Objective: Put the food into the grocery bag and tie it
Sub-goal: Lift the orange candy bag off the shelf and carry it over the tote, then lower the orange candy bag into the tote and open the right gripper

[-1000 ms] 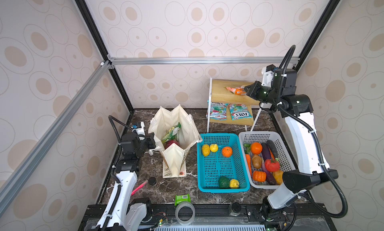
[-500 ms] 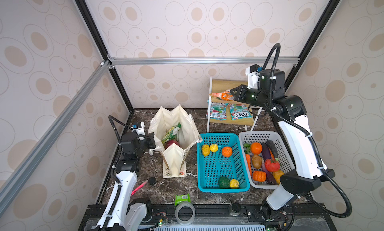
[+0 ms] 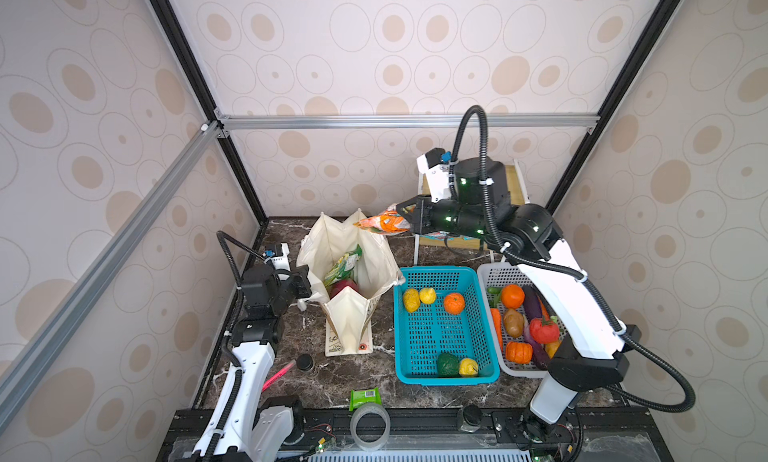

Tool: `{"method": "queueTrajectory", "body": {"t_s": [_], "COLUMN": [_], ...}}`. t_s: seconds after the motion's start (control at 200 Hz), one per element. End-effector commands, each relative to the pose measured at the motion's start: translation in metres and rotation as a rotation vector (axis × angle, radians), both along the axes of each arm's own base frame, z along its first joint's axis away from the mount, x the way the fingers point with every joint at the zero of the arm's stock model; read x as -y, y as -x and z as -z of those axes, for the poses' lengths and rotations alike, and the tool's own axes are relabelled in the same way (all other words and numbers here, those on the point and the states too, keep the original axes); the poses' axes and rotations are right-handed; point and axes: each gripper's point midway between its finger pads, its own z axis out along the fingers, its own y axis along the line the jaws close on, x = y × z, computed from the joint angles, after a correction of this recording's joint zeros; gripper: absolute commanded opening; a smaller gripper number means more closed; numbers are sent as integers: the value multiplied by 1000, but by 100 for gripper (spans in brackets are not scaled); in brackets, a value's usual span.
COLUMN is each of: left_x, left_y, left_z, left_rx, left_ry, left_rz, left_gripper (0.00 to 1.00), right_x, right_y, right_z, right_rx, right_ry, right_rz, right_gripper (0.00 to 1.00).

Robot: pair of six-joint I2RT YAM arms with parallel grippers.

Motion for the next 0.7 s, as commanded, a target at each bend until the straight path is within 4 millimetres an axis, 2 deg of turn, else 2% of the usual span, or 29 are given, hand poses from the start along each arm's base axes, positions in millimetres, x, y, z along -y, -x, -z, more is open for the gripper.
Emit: {"method": "queueTrajectory", "body": {"t_s": [0.0,0.185,0.29,0.435,0.445,0.48,0.585,0.695], "left_x": [1,0,0,-1,-1,0,0,1], "left_y": [1,0,1,1,1,1,1,1], "left_z": [-18,-17,-18,-18,-18,-18,-19,-20], "left_rx": [57,52,54,56,55,55,59,61], "left_ry": [-12,-15,-17,-19,-19,-19,-16,-14], "left_rz": [11,8,5,3,3,4,8,9], "left_gripper": [0,0,0,0,0,0,0,0], "right_x": [-39,-94,-111,-110,-110,-106,-96,-87], "right_y": [-1,2,-5,-12,-12,-13,-9,0], "right_z": [7,48,75,127,139,156,189,211], "right_rx": [-20,-139,-197,-251,-267,-282,-300,-283], "right_ry": [-49,-98,-85,30,51,85,161,255], "right_rz": [-92,-256,-279,-249,-243,-225,-200,-191], "right_gripper": [0,0,0,0,0,0,0,0]}}
